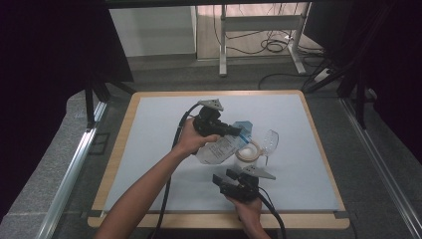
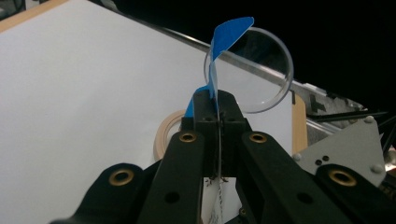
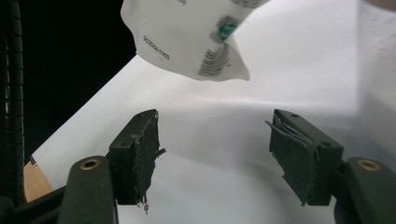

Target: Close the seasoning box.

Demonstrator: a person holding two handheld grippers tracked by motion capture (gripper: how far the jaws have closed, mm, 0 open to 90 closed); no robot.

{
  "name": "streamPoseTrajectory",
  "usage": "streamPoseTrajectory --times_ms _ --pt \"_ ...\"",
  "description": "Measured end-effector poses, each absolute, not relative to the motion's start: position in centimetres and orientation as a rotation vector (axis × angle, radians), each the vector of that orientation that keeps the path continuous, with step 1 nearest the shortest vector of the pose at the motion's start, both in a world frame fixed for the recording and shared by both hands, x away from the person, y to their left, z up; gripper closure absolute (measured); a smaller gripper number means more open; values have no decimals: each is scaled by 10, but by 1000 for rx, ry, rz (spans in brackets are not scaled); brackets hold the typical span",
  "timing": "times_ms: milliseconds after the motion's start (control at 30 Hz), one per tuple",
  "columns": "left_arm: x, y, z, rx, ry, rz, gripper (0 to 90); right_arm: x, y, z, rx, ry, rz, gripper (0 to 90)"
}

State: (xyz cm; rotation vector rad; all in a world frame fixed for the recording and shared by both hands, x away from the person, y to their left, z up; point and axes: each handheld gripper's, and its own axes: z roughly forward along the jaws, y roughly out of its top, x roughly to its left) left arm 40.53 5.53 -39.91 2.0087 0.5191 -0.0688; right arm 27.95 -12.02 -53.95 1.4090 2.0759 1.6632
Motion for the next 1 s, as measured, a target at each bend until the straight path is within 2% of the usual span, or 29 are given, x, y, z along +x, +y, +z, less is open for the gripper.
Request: streamPoseTrajectory --times_ms 467,1000 --pt "397 98 -403 1873 593 5 893 264 -159 -529 1314 2007 1728 332" --pt "394 177 -418 1704 774 178 893 253 -199 -529 1296 1925 1720 361"
